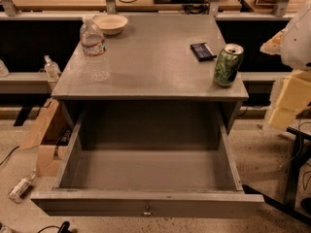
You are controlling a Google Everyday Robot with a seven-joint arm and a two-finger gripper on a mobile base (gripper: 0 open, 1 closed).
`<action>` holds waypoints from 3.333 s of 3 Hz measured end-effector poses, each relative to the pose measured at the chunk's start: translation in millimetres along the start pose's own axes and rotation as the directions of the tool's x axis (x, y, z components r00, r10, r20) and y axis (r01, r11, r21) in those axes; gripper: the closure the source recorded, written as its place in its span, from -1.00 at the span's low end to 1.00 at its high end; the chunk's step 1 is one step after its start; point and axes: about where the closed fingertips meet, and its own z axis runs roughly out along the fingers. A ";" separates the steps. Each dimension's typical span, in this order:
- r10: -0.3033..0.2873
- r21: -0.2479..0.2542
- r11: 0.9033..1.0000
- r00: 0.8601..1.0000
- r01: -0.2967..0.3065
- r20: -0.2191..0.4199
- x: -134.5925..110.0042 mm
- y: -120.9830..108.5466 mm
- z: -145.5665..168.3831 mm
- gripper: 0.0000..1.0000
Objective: Place water bottle into top drawer
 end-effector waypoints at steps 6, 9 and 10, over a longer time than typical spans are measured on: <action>0.054 0.093 0.965 0.534 -0.245 0.844 -172.9 -121.7 55.9 -1.00; 0.043 0.034 0.986 0.444 -0.165 0.895 -235.2 -107.8 57.8 -1.00; 0.053 -0.006 0.994 0.421 -0.112 0.906 -270.1 -112.5 83.8 -1.00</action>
Offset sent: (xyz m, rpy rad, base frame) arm 0.0645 0.0497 -0.0053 0.2035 -0.1964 0.0856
